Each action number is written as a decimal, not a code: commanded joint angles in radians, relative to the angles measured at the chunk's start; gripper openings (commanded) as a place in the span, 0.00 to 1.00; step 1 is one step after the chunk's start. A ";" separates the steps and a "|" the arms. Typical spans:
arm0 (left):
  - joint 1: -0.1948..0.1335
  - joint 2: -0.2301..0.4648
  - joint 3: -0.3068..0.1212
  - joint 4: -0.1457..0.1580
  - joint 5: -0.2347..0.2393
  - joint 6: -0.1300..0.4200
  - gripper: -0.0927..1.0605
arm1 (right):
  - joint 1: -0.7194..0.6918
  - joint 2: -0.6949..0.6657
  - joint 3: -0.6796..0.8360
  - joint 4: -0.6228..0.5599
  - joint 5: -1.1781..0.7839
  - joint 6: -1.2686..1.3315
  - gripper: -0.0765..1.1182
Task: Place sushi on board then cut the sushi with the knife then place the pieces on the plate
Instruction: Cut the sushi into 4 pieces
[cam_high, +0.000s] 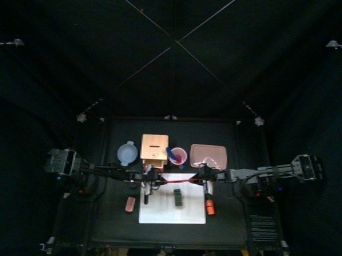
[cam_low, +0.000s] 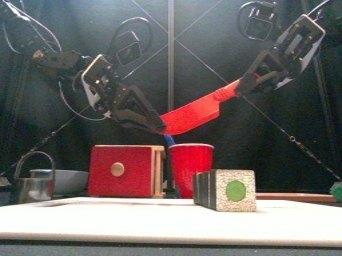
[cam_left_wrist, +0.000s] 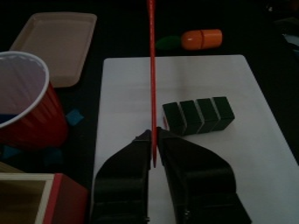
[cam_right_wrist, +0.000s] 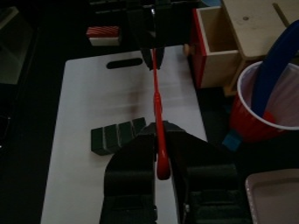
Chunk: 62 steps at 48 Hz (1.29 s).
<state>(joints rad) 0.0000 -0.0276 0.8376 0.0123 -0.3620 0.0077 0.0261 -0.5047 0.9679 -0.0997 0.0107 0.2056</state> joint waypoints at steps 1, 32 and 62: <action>-0.018 -0.018 -0.023 0.000 0.009 -0.003 0.39 | 0.015 -0.005 0.000 0.025 0.021 0.002 0.41; -0.158 0.126 -0.106 -0.002 0.015 -0.002 0.39 | 0.058 0.063 0.025 0.135 0.219 -0.003 0.41; -0.155 0.172 -0.140 0.002 0.127 0.000 0.38 | 0.021 0.124 0.028 0.009 0.198 -0.005 0.41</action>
<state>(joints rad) -0.1427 0.1519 0.7026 0.0077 -0.2485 0.0031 0.0706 -0.3820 1.0048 -0.0828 0.2102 0.2010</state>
